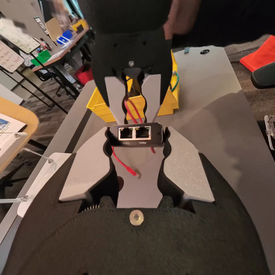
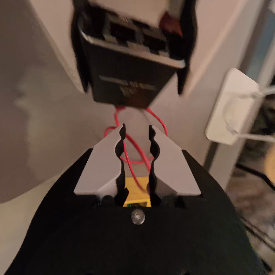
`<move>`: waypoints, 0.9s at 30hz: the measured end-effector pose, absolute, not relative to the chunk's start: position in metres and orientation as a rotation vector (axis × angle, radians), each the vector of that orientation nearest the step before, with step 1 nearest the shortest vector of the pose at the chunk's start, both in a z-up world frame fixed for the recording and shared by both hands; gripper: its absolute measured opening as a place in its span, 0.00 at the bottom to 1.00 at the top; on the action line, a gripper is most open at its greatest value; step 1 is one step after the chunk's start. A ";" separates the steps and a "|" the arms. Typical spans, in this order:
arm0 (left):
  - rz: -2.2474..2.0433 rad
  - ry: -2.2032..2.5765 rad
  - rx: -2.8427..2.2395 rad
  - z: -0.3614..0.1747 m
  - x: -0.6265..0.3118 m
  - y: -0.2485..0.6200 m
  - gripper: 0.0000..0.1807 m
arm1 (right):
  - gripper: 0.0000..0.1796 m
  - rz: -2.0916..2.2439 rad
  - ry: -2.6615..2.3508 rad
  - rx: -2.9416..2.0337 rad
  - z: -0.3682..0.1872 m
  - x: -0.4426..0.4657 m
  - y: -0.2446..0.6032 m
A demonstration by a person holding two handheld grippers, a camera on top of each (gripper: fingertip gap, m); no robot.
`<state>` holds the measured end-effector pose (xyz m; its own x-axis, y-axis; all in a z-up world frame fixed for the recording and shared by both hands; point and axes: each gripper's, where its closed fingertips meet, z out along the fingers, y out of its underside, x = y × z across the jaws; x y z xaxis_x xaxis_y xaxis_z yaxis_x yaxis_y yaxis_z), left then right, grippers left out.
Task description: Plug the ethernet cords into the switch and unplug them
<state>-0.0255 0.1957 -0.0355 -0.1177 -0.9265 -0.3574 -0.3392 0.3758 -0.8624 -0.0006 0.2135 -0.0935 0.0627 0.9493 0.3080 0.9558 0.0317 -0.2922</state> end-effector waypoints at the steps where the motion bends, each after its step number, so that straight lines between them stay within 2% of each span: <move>1: -0.772 1.635 -1.143 -0.031 -0.026 0.198 0.37 | 0.18 -0.114 -1.815 -1.934 -0.087 0.010 0.222; 3: -0.836 1.570 -1.147 -0.022 -0.027 0.200 0.37 | 0.24 -0.131 -1.666 -1.915 -0.072 0.019 0.223; 7: -0.916 1.505 -1.130 -0.014 -0.022 0.200 0.37 | 0.30 0.341 -1.388 -1.816 -0.054 -0.013 0.196; 11: -0.961 1.497 -1.126 -0.012 -0.019 0.194 0.36 | 0.28 0.477 -1.249 -1.765 -0.072 -0.026 0.200; 12: -0.971 1.502 -1.122 -0.011 -0.019 0.191 0.37 | 0.25 0.508 -1.219 -1.728 -0.072 -0.031 0.201; 15: -0.956 1.480 -1.115 -0.008 -0.019 0.192 0.37 | 0.06 0.580 -1.152 -1.633 -0.064 -0.041 0.203; 19: -0.969 1.500 -1.136 -0.012 -0.021 0.195 0.37 | 0.05 0.554 -1.195 -1.637 -0.065 -0.040 0.203; 22: -0.876 1.590 -1.189 -0.030 -0.024 0.201 0.37 | 0.05 0.376 -1.296 -1.717 -0.075 -0.028 0.208; 27: -0.571 1.638 -1.255 -0.032 -0.035 0.222 0.52 | 0.05 -0.041 -1.509 -1.816 -0.085 0.000 0.221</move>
<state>-0.0345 0.2219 -0.0319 -0.0110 -0.9149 -0.4035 -0.4664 0.3616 -0.8073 -0.0004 0.2215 -0.0851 0.3011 0.8284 0.4723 0.8526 -0.0121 -0.5224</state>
